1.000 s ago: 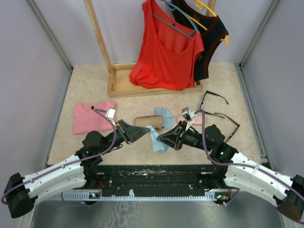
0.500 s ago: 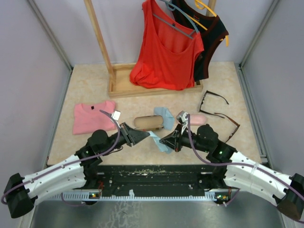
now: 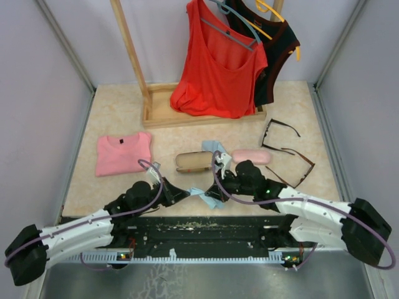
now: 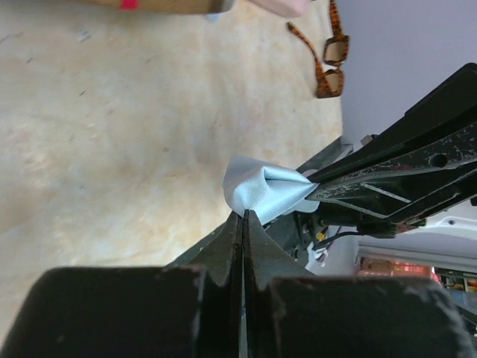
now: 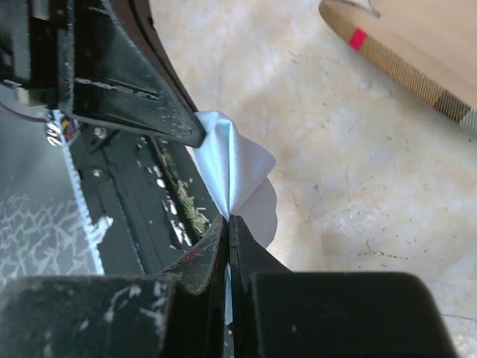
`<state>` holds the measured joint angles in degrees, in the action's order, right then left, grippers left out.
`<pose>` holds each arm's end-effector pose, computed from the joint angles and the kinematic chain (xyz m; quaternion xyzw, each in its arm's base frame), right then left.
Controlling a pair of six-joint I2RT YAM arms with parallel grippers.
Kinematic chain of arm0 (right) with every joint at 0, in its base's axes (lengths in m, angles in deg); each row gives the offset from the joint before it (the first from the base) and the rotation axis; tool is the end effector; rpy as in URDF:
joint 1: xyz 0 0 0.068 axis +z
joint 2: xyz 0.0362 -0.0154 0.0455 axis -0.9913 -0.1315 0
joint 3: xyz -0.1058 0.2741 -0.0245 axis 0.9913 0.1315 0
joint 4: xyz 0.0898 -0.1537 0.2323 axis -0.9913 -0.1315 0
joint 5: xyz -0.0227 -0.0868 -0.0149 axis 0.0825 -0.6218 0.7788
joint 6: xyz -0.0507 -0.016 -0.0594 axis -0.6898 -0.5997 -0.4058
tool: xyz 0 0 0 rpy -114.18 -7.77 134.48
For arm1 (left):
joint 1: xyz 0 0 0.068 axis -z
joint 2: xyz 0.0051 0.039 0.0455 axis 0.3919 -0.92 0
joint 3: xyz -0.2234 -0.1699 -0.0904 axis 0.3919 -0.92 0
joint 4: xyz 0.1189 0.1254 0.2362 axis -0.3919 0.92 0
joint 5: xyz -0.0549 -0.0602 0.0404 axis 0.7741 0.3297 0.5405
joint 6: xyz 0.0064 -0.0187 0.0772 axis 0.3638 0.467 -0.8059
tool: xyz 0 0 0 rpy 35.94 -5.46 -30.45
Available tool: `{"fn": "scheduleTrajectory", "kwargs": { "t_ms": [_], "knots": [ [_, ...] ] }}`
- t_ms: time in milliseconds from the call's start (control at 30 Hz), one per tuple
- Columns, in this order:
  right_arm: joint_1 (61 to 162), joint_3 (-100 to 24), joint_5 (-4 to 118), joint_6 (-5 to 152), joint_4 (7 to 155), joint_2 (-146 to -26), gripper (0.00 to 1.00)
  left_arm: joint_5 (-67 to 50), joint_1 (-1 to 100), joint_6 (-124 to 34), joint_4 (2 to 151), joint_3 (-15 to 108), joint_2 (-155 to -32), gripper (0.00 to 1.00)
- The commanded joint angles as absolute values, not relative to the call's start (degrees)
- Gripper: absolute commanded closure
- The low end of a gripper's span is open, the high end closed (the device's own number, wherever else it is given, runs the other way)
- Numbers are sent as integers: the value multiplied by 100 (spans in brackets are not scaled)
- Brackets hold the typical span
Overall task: Organize the sunglasses
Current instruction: Fold the glasses cleaning cloth at the center of the board.
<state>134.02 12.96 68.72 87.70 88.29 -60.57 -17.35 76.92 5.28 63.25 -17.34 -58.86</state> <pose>0.1407 0.2132 0.2019 -0.3066 0.7739 0.4286 0.3513 0.1220 -0.1656 0.1610 -0.0602 0.8002 -0.5030 0.3210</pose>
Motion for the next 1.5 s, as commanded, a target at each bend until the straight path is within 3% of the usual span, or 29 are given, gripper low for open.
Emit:
{"fn": "scheduleTrajectory", "kwargs": {
  "t_ms": [0, 167, 400, 600, 800, 1133, 1467],
  "knots": [
    [13391, 1294, 7008, 8589, 9585, -6750, 95, -2110, 7662, 708, 5869, -2124, -6048, 100],
    [13386, 1034, 7012, 8345, 9617, -7342, 73, -2341, 7660, 719, 5643, -2235, -6336, 100],
    [13387, 1153, 6317, 8435, 9272, -6772, 61, -2713, 7660, 774, 5940, -2216, -6279, 100],
    [13386, 1563, 6064, 9240, 9084, -5784, 60, -2965, 7660, 696, 6321, -2147, -6083, 100],
    [13386, 2021, 6313, 9740, 9411, -5621, 60, -3003, 7659, 669, 6458, -2186, -6133, 100],
    [13386, 1708, 7151, 9267, 10665, -7179, 58, -3107, 7653, 783, 6778, -2418, -5825, 100],
    [13392, 1088, 7183, 8605, 10753, -8147, 57, -3101, 7655, 796, 6902, -2452, -5730, 100]
  ]
}}
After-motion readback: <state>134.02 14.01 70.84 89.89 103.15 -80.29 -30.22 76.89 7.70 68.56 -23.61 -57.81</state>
